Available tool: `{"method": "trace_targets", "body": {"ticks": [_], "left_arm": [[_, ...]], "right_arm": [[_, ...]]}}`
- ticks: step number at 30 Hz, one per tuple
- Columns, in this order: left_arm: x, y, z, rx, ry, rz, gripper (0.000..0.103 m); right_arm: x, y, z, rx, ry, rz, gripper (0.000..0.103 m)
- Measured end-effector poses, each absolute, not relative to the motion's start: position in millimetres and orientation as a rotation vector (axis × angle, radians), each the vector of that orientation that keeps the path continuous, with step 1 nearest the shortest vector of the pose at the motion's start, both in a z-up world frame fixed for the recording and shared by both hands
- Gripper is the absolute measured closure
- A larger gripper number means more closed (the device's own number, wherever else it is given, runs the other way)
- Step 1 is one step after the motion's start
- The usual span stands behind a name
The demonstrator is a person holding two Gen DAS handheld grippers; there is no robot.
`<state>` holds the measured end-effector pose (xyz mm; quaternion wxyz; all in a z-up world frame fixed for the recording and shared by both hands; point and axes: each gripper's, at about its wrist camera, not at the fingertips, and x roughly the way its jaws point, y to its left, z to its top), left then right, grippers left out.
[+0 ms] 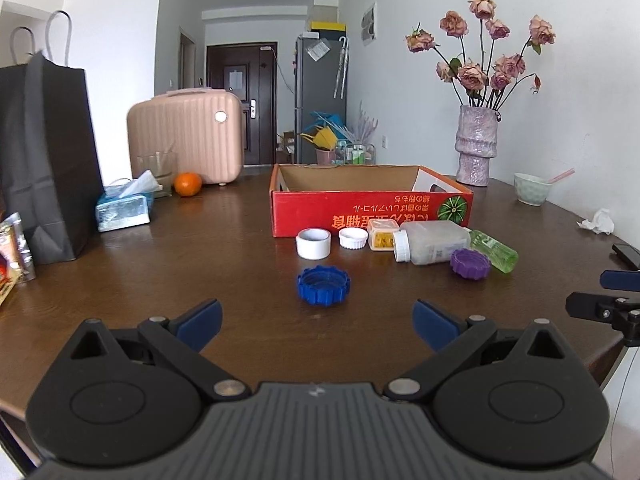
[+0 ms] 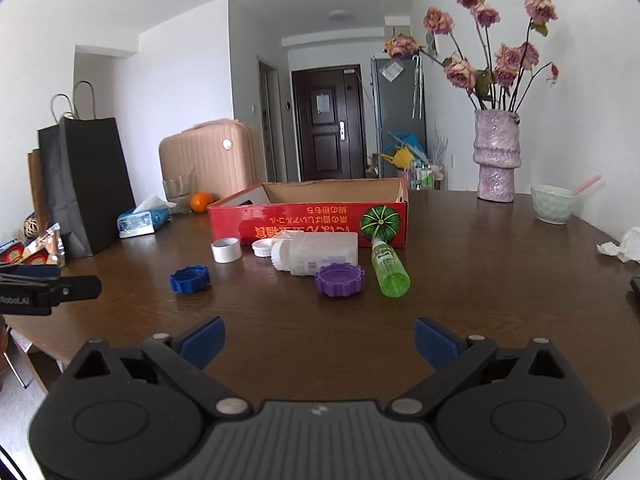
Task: Organize rigid objects
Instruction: 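Grasp the blue cap with the left tool while the right tool grasps the purple cap, then carry both caps over the red box and release them inside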
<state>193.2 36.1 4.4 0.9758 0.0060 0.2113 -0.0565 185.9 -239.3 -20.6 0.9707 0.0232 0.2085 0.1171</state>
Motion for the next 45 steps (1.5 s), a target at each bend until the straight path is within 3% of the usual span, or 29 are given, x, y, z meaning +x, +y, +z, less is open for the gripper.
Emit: {"method": "trace_targets", "body": {"ticks": [6,14,18,22,24,26,33,45], "left_arm": [[253,37,-8,0.002,0.521,-0.144,0.001],[319,37,-26,-0.027,0.64,-0.202,0.018],[340,36,-30,-0.027,0.663,-0.215,0.022],[352,32,-39,-0.027,0.701,-0.236,0.04],[351,30,-40,-0.009,0.685,-0.232,0.047],[350,30,-41,-0.006,0.677,-0.233,0.048],[331,34,-28,-0.023,0.658,-0.244,0.048],[236,51,15,-0.051,0.539,-0.222,0.048]], "right_arm": [[242,-234,-23,0.042,0.482,0.247,0.015],[319,-218,-40,-0.045,0.615,0.257,0.031],[343,-214,-44,-0.061,0.641,0.261,0.033],[360,-211,-45,-0.08,0.654,0.273,0.033],[365,-210,-47,-0.09,0.658,0.275,0.039],[369,-210,-49,-0.089,0.669,0.276,0.05],[356,-206,-44,-0.09,0.654,0.292,0.05],[259,-210,1,-0.074,0.528,0.3,0.05]]}}
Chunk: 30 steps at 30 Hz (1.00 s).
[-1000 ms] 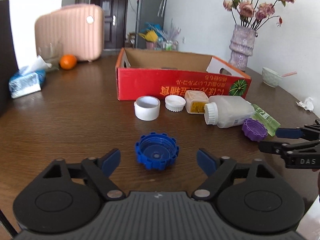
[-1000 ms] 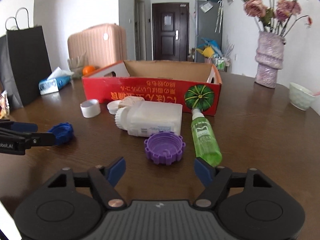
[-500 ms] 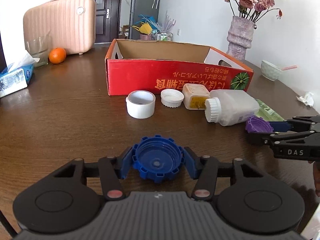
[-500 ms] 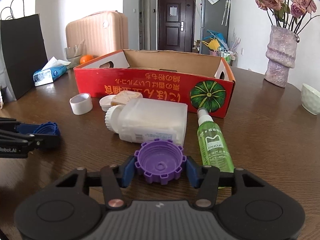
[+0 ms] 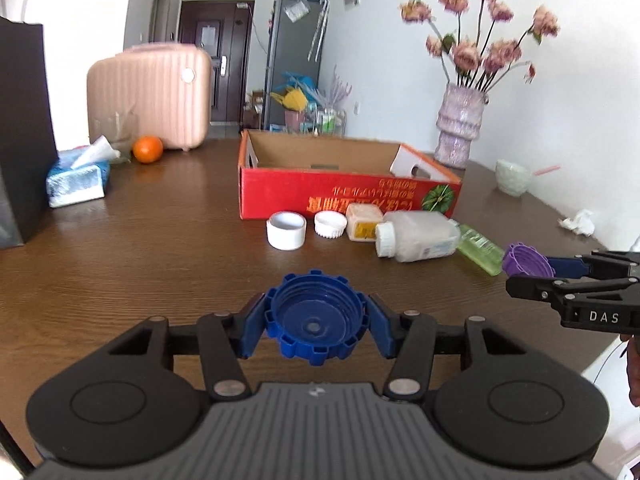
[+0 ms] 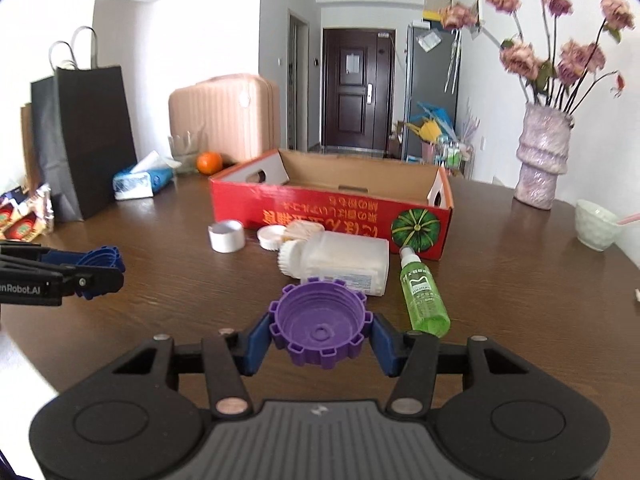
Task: Organize rigid objects
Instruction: 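Carry both caps over the red box and release them inside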
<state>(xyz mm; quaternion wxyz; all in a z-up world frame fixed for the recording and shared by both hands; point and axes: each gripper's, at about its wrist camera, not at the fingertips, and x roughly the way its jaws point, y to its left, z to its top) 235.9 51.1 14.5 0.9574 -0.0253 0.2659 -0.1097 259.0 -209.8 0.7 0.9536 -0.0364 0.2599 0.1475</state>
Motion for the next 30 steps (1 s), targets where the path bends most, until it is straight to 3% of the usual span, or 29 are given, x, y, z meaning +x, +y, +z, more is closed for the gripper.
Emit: {"method": "trace_targets", "body": {"ticks": [14,30], "left_arm": [[126,47,37,-0.052,0.401,-0.233,0.048],[79,44,51,-0.039,0.304,-0.23,0.048]], "right_arm": [[147,-210,26,-0.069,0.386,0.307,0.05],[80,-210,38,-0.081,0.269,0.313,0.05]]}}
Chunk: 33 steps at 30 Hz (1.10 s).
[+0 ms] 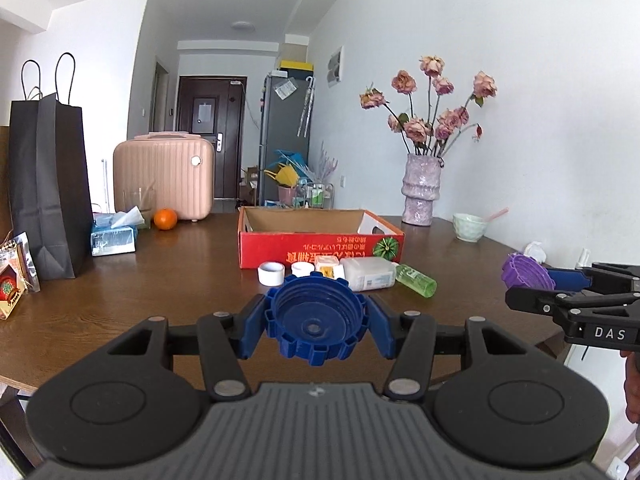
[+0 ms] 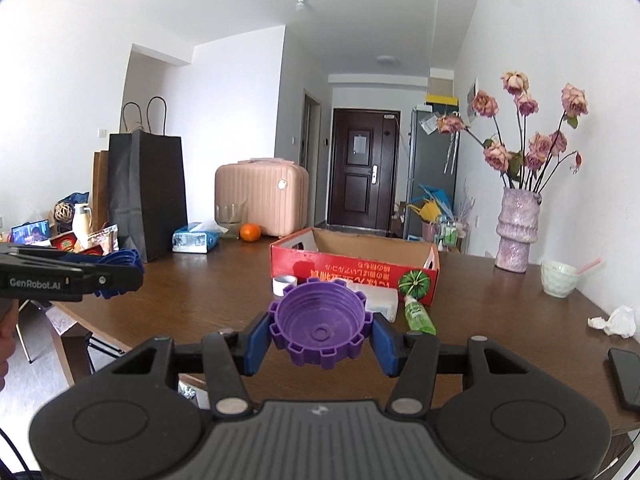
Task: Organize rigid objects
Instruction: 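Carry both caps over the red box and release them inside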
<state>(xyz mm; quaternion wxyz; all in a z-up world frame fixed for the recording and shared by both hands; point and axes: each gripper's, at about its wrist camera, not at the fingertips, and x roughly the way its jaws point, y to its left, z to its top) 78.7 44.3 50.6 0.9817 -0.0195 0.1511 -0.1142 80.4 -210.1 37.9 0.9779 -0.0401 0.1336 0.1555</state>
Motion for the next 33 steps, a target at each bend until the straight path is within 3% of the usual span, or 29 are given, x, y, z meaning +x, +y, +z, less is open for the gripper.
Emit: {"method": "trace_targets", "body": {"ticks": [17,33], "left_arm": [[131,33,55,-0.014,0.323,-0.241,0.048],[289,35,67,-0.022,0.376,-0.245,0.048]], "right_arm": [[127,-218,38,-0.053,0.278,0.268,0.05],[277,-227,52,-0.061,0.344,0.278,0.05]]}}
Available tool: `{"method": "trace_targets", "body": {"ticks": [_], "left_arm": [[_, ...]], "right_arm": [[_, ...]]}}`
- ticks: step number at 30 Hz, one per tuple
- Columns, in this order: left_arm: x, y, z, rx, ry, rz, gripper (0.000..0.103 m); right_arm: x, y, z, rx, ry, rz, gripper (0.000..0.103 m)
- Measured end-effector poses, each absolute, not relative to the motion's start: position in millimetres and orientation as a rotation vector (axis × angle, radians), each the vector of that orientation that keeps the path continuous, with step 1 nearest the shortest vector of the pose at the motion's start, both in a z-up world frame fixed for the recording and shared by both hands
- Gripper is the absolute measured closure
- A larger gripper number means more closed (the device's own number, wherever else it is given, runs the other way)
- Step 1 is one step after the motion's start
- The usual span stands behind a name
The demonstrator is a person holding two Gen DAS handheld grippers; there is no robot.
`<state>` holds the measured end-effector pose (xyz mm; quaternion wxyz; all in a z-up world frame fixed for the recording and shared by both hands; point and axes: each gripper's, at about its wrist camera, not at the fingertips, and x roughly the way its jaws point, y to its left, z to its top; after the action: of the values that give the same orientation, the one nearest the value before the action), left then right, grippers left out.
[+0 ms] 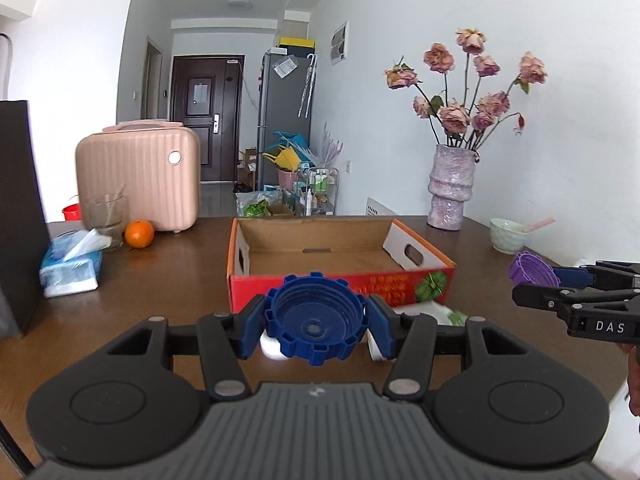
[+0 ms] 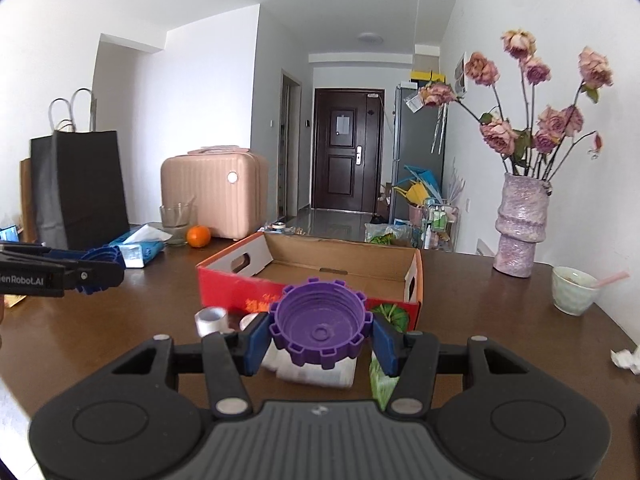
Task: Organize rigid objects
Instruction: 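Carry both caps over the red box and release them inside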
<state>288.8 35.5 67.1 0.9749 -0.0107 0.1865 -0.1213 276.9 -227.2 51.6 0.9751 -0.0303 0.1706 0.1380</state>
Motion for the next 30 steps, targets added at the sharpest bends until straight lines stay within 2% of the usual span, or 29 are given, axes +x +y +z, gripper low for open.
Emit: {"method": "trace_targets", "body": {"ticks": [11,21,26,28,30], "left_arm": [[443,35,79,0.026,0.388,-0.274,0.048],[632,24,44,0.035,0.684,-0.272,0.048],[686,8,12,0.115,0.839,-0.186,0.048],[694,7,0,0.118,0.9,-0.178,0.037],[689,3,-1,0.166,0.869,-0.192,0.034]], "right_arm": [[435,-240,60,-0.051,0.422,0.319,0.05],[619,-234,39,-0.068,0.701,0.307,0.05],[683,-215,13,-0.142,0.828,0.24,0.05],[696,-207,1,-0.196,0.854,0.203,0.05],[701,-198,-10,-0.264,0.857,0.176,0.049]]}}
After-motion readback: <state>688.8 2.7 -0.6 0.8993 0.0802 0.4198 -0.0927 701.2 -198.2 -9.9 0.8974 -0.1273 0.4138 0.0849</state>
